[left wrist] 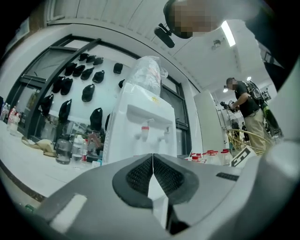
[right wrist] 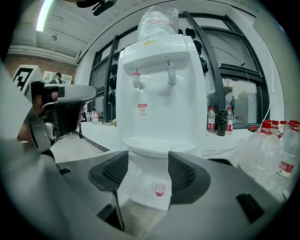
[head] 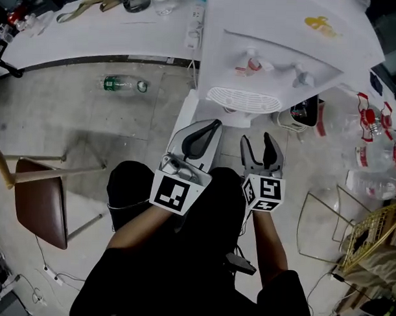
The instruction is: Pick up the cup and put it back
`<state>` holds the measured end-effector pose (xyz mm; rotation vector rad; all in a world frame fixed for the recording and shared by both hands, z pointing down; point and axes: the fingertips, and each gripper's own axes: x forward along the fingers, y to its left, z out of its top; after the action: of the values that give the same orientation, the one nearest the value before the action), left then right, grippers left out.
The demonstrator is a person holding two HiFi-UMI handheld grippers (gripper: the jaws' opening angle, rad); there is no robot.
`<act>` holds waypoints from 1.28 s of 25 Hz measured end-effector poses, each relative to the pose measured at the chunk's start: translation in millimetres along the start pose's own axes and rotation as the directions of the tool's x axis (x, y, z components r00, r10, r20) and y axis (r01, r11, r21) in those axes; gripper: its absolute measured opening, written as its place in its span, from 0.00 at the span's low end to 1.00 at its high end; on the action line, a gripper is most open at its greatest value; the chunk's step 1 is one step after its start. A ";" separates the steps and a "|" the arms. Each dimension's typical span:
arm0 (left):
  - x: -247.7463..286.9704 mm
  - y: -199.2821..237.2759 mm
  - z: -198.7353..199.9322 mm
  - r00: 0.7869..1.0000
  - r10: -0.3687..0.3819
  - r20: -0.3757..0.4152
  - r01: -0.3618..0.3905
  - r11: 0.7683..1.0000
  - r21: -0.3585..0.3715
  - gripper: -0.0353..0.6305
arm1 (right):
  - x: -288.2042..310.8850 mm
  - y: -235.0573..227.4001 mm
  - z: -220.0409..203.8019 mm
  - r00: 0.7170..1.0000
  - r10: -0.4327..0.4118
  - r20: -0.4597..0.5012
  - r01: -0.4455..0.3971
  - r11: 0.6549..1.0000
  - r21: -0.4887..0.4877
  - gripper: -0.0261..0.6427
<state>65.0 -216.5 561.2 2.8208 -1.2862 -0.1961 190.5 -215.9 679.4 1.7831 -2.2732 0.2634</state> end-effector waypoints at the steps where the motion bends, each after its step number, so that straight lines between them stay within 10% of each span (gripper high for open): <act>1: 0.2 -0.3 -4.1 1.000 0.000 -0.002 0.000 1.000 0.000 0.06 | 4.4 -0.2 -5.0 1.000 0.002 0.006 -0.002 1.000 -0.002 0.42; 32: -9.5 9.6 -31.8 0.999 0.037 -0.034 -0.038 0.998 -0.042 0.06 | 180.2 -16.5 -134.6 0.989 -0.014 -0.145 0.010 1.000 -0.029 0.46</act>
<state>55.7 -216.3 594.5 2.7505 -1.3112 -0.1719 176.0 -348.4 861.4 1.7047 -2.1544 0.3448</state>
